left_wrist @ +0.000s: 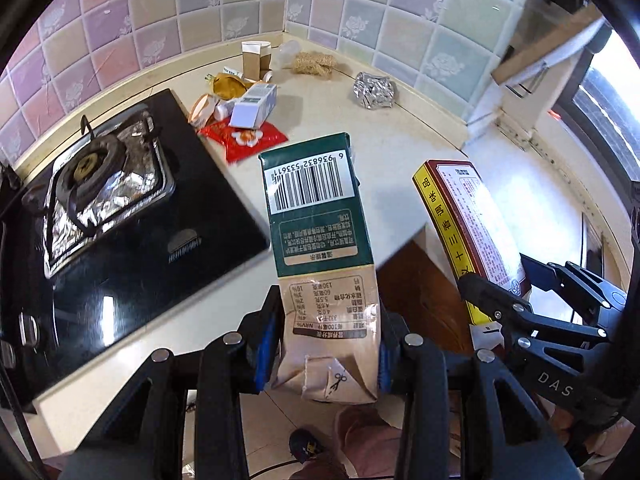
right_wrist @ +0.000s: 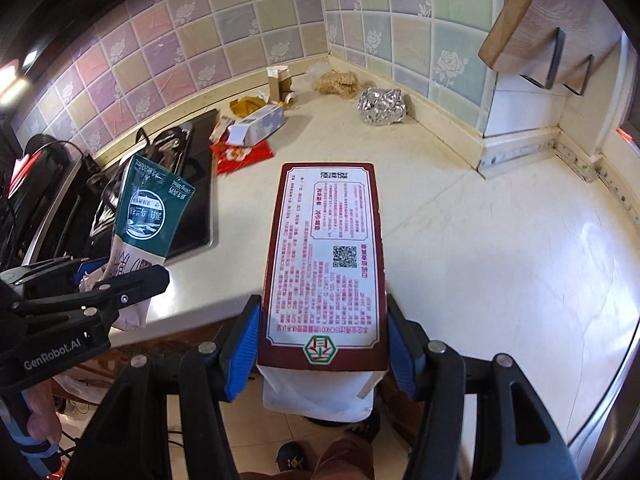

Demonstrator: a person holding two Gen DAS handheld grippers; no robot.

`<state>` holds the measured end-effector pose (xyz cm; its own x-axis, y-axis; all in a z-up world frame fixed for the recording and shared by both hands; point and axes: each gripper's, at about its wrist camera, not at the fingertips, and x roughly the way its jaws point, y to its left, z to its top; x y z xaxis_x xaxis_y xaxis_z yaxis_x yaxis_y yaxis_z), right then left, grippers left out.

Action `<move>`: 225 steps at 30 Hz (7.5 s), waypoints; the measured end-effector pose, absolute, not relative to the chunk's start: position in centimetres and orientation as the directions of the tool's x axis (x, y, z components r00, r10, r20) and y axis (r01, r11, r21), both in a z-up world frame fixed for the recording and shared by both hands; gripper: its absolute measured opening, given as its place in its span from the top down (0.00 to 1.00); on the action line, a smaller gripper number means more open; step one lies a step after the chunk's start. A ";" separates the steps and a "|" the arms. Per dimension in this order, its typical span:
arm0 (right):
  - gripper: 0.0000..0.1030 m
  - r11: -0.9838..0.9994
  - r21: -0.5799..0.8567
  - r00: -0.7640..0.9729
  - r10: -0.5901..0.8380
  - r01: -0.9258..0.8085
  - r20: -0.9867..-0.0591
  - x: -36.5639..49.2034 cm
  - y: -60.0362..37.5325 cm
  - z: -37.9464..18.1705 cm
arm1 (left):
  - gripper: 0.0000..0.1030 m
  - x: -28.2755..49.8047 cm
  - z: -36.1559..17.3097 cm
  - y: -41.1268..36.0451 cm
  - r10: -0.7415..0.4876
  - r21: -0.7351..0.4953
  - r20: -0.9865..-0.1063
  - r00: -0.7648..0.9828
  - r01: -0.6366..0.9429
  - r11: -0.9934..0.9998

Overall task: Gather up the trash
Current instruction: 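Carry the medicine box and snack bag down over the trash bin, then open both grippers to drop the snack bag and medicine box into the bin, then raise both tools back up toward the counter, then grasp the white box with the left gripper while the right grasps the foil ball, then carry the white box and foil ball down over the trash bin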

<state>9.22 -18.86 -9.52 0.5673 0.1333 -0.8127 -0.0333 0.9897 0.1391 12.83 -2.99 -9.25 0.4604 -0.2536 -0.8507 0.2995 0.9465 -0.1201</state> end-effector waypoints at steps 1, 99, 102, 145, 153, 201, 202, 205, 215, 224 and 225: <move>0.44 0.990 0.138 0.565 0.132 -0.032 -0.814 8.4 -18.4 -9.7 | 0.64 12.1 -9.5 -2.6 -0.261 -0.122 -0.847 0.463 0.309 0.943; 0.26 0.973 0.230 0.265 0.231 -0.034 -0.936 2.1 -19.4 -27.7 | 0.21 2.8 -26.2 -1.0 -0.220 -0.167 -0.916 0.335 0.179 0.970; 0.26 0.969 0.241 0.317 0.246 -0.054 -0.916 1.6 -19.9 -24.0 | 0.19 2.3 -22.5 -1.1 -0.229 -0.169 -0.893 0.387 0.182 0.969; 0.26 0.981 0.169 0.679 0.060 0.096 -0.732 22.0 -20.8 -5.1 | 0.31 36.1 -5.4 -1.1 -0.280 -0.120 -0.850 0.447 0.354 0.927; 0.26 0.972 0.136 0.639 -0.019 0.193 -0.769 27.7 -20.1 -7.0 | 0.39 43.1 -11.5 -2.3 -0.260 -0.129 -0.909 0.325 0.374 0.919; 0.26 0.916 -0.065 0.535 -0.288 0.397 -0.794 43.2 -22.8 -14.8 | 0.68 48.2 -15.3 -2.5 -0.363 -0.252 -0.866 0.344 0.329 0.910; 0.26 0.915 -0.076 0.530 -0.295 0.396 -0.795 43.4 -22.8 -14.9 | 0.68 48.4 -15.4 -2.5 -0.362 -0.252 -0.866 0.346 0.324 0.912; 0.36 0.906 -0.106 0.523 -0.328 0.409 -0.787 43.7 -22.9 -15.0 | 0.68 48.5 -15.6 -2.1 -0.356 -0.249 -0.864 0.357 0.312 0.917; 0.47 0.921 -0.074 0.554 -0.292 0.382 -0.780 42.1 -22.7 -14.2 | 0.68 47.9 -15.2 -1.6 -0.334 -0.227 -0.863 0.380 0.300 0.927; 0.48 0.953 -0.010 0.603 -0.199 0.302 -0.773 36.5 -20.9 -12.1 | 0.68 43.9 -12.8 -0.9 -0.316 -0.207 -0.853 0.416 0.286 0.936; 0.48 0.957 -0.002 0.611 -0.187 0.290 -0.769 35.6 -20.7 -11.8 | 0.68 43.1 -12.5 -0.8 -0.313 -0.203 -0.851 0.422 0.284 0.937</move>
